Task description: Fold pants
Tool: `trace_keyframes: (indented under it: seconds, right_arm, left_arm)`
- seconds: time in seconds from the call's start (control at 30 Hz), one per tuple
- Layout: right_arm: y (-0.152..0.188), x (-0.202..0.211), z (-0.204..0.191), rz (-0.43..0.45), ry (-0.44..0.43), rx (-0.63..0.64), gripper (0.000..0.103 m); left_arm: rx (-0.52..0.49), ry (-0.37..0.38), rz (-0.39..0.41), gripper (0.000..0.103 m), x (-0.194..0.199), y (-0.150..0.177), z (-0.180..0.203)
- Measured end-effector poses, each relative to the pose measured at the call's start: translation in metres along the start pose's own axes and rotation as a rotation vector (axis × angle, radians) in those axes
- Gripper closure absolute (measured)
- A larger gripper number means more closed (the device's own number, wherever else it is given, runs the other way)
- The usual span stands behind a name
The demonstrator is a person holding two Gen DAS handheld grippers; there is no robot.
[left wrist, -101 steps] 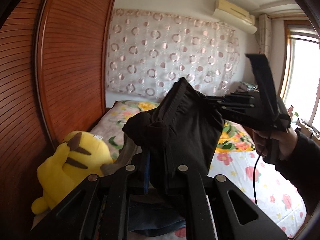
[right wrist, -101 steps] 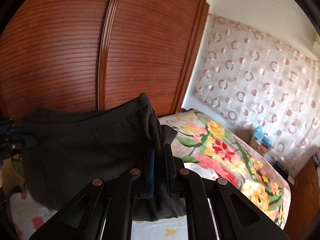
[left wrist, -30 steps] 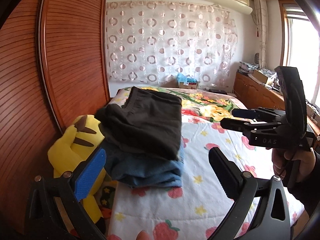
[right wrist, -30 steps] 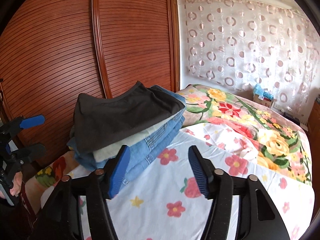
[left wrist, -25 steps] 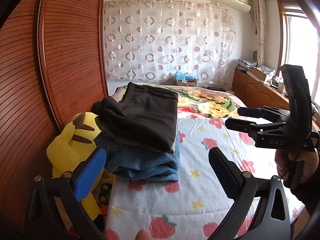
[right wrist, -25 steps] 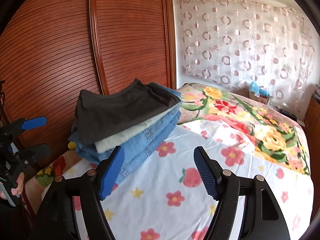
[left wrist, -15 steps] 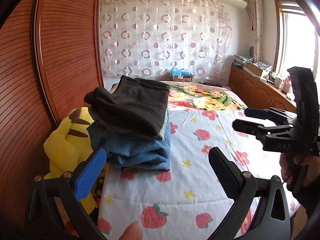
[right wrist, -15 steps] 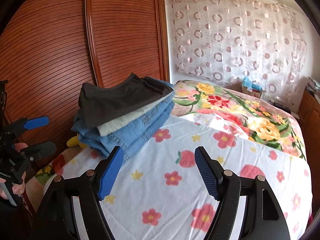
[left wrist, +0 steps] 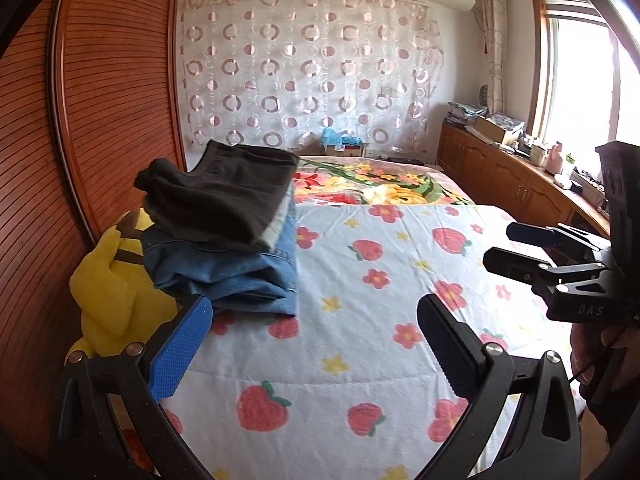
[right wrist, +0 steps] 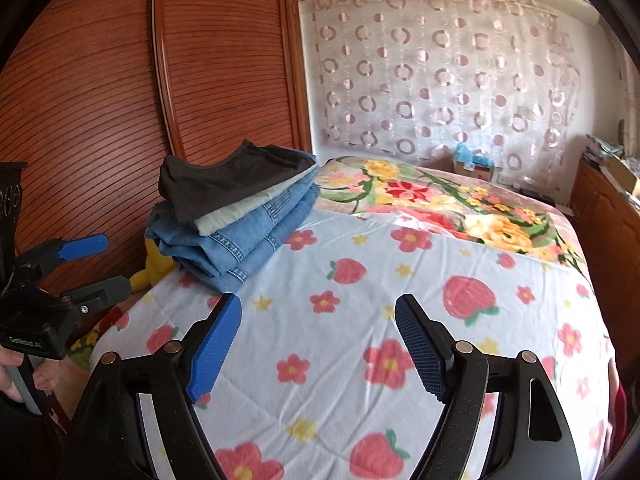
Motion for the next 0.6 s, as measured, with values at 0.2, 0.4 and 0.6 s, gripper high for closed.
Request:
trace_keyframes:
  seconds: [0.2, 0.4, 0.6]
  right_arm:
    - [0.018, 0.029, -0.003, 0.025, 0.039, -0.022, 0.02]
    - [0.039, 0.055, -0.009, 0.041, 0.064, -0.06, 0.015]
    - [0.06, 0.078, -0.008, 0.051, 0.121, -0.09, 0.015]
  left_arm:
    - [-0.025, 0.026, 0.011, 0.0, 0.012, 0.004, 0.02]
    - [-0.043, 0.06, 0.006, 0.0, 0.022, 0.011, 0.041]
    - [-0.071, 0.08, 0.006, 0.0, 0.031, 0.016, 0.064]
Point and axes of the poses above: each gripper's, at about its wrist camera, not at the fingertips, and x roughly against the way its jaws point, z to its right, y to its underside, the point moved 2 cm from there along -x, roughly the way its jaws point, and after that the axes turned 7 degrees about -z, right-handed, at the moved point
